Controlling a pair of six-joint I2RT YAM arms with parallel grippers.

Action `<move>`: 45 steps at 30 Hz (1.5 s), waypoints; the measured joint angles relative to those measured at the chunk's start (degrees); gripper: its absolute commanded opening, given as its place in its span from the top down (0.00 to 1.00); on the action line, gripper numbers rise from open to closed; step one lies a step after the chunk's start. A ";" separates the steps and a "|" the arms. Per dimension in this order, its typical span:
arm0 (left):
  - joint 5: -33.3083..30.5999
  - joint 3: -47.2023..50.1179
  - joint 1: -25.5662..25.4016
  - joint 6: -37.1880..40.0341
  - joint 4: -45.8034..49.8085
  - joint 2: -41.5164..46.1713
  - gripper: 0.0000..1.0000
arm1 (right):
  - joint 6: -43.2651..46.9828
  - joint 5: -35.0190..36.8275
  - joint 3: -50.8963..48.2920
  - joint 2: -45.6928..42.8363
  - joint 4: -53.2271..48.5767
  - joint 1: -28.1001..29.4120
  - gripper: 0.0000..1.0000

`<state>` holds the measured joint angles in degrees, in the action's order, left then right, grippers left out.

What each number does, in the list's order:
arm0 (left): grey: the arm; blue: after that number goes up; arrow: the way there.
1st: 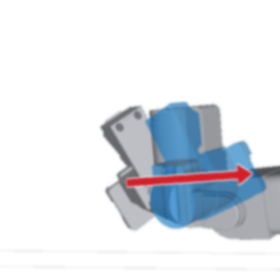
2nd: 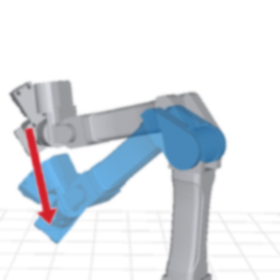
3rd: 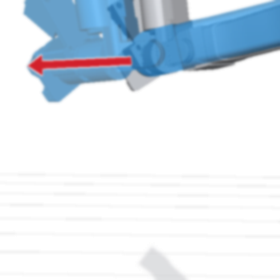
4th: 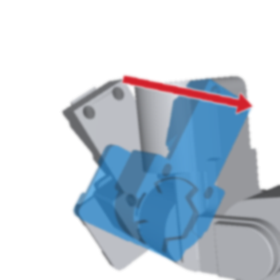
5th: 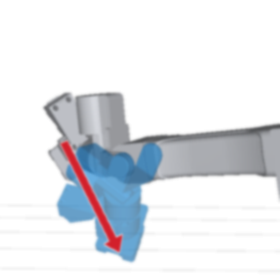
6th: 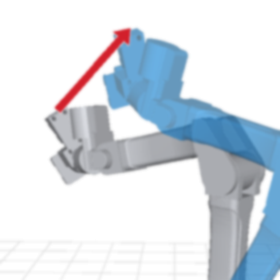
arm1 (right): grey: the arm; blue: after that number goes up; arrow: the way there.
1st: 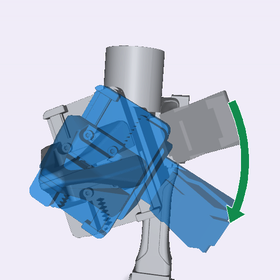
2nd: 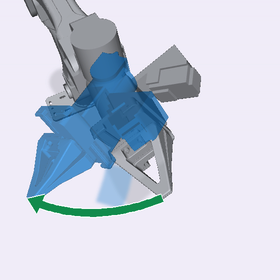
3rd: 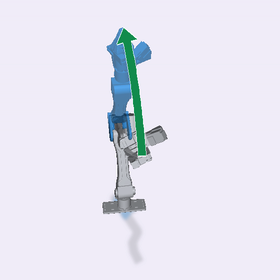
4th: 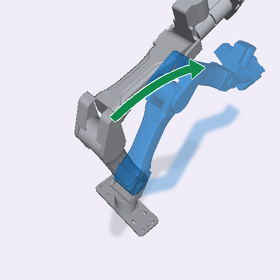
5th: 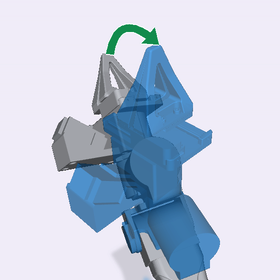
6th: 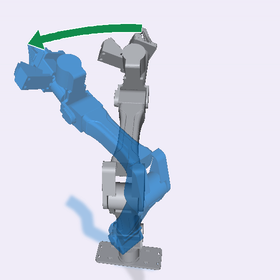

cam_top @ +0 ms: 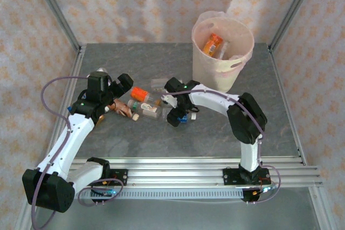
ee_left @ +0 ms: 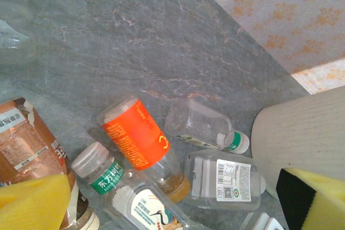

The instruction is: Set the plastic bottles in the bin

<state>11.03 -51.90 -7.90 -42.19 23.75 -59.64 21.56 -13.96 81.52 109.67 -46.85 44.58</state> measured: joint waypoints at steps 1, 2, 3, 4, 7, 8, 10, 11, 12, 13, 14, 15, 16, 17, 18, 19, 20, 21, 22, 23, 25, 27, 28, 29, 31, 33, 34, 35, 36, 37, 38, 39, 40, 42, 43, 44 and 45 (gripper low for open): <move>0.00 -0.02 0.00 0.00 0.00 0.00 0.00 | -0.26 -0.55 0.00 0.00 -0.31 0.00 0.05; 0.00 0.00 0.00 0.00 0.00 0.00 0.00 | -0.55 -0.98 -0.02 0.00 -0.59 0.02 0.05; 0.00 -0.02 0.00 0.00 0.00 0.00 0.00 | -0.83 -1.44 -0.04 0.00 -0.83 0.07 0.05; 0.00 -0.02 0.00 0.00 0.00 0.00 0.00 | -1.05 -1.77 -0.17 0.00 -0.87 0.13 0.05; -0.11 0.00 0.00 0.00 0.00 0.00 0.00 | -2.05 -2.71 -0.87 0.00 -0.96 0.57 0.06; -0.20 -0.02 0.00 0.00 0.00 0.00 0.00 | -2.45 -2.93 -1.20 0.00 -0.94 0.79 0.06; -0.57 -0.02 0.00 0.00 0.00 0.00 0.00 | -3.06 -3.32 -1.66 0.00 -0.94 1.22 0.06; -0.70 -0.02 0.00 -0.02 0.00 0.00 0.00 | -3.41 -3.52 -1.73 0.02 -0.94 1.44 0.06; -0.87 -0.02 0.00 -0.02 0.00 0.00 0.00 | -3.61 -3.72 -1.75 0.02 -0.83 1.60 0.07; -1.03 -0.02 0.00 -0.02 0.02 0.00 0.00 | -3.85 -3.91 -1.75 0.09 -0.70 1.73 0.07; -1.05 -0.02 0.00 -0.02 0.02 0.00 0.00 | -4.02 -4.09 -1.75 0.22 -0.52 1.81 0.08; -1.05 0.00 0.00 -0.02 0.04 0.00 0.00 | -4.31 -4.15 -1.73 0.59 -0.37 1.90 0.09; -1.07 -0.02 0.00 0.00 0.04 0.00 0.00 | -4.52 -4.22 -1.73 1.01 -0.24 1.95 0.09; -1.09 -0.02 0.00 -0.02 0.07 0.00 0.00 | -4.85 -4.35 -1.68 1.70 -0.24 1.97 0.10; -1.16 -0.02 0.00 -0.02 0.11 0.02 0.00 | -5.09 -4.44 -1.68 2.51 -0.24 2.03 0.10; -1.27 -0.02 0.00 -0.02 0.24 0.02 0.00 | -5.18 -4.52 -1.68 3.17 -0.26 2.05 0.10; -1.36 0.00 0.00 0.00 0.48 0.11 0.00 | -5.33 -4.52 -1.68 3.85 -0.24 2.14 0.11; -1.51 -0.02 0.00 -0.02 0.76 0.22 0.00 | -5.51 -4.00 -1.68 4.15 -0.09 2.27 0.12; -1.60 -0.02 0.00 0.00 0.94 0.31 0.00 | -5.57 -4.07 -1.64 4.15 -0.11 2.27 0.12; -1.68 -0.02 0.00 -0.02 1.09 0.39 0.00 | -5.79 -4.02 -1.64 4.09 -0.11 2.36 0.13; -1.95 -0.02 0.00 -0.02 1.25 0.57 0.00 | -6.14 -3.80 -1.64 4.09 -0.04 2.38 0.16; -2.14 -0.02 0.00 -0.02 1.33 0.61 0.00 | -6.54 -3.41 -1.64 4.09 0.02 2.38 0.21; -2.19 -0.02 0.00 -0.02 1.33 0.61 0.00 | -6.80 -3.54 -1.64 4.09 0.04 2.38 0.24; -2.32 -0.02 0.00 -0.02 1.33 0.61 0.00 | -6.95 -3.41 -1.64 4.09 0.13 2.49 0.28; -2.40 -0.02 0.00 -0.02 1.33 0.63 0.00 | -7.63 -3.74 -1.64 4.09 0.15 2.71 0.35; -2.54 -0.02 0.00 -0.02 1.38 0.63 0.00 | -8.15 -3.82 -1.64 3.82 0.15 3.13 0.49; -2.56 -0.02 0.00 -0.02 1.38 0.63 0.00 | -8.66 -3.93 -1.68 3.43 0.20 3.30 0.52; -2.56 -0.02 0.00 -0.02 1.42 0.63 0.00 | -9.07 -3.93 -1.81 2.80 0.31 3.37 0.54; -2.58 -0.02 0.00 -0.02 1.51 0.66 0.00 | -9.55 -3.85 -2.12 1.99 0.44 3.43 0.58; -2.60 -0.02 0.00 -0.02 1.57 0.66 0.00 | -10.23 -3.67 -2.47 1.18 0.57 3.52 0.60; -2.73 -0.02 0.00 -0.02 1.62 0.66 0.00 | -10.82 -3.45 -2.84 0.13 0.68 3.52 0.63; -2.80 -0.02 0.00 -0.02 1.75 0.66 0.00 | -11.45 -3.23 -3.26 -1.25 0.87 3.52 0.66; -2.93 -0.02 0.00 -0.02 1.81 0.66 0.00 | -12.15 -2.82 -3.48 -2.38 0.98 3.52 0.67; -2.99 -0.02 0.00 -0.02 1.81 0.66 0.00 | -13.81 -1.90 -3.58 -5.86 1.33 3.52 0.69; -3.02 -0.02 0.00 -0.02 1.84 0.66 0.00 | -14.58 -1.38 -3.56 -7.21 1.62 3.52 0.70; -3.02 -0.02 0.00 -0.02 1.84 0.66 0.00 | -15.54 -0.61 -3.52 -9.27 1.84 3.52 0.71; -3.04 -0.02 0.00 0.00 1.88 0.66 0.00 | -16.41 0.13 -3.37 -10.80 1.86 3.52 0.74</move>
<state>7.99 -51.92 -7.90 -42.19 25.63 -58.98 5.15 -13.82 78.15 98.87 -44.99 48.10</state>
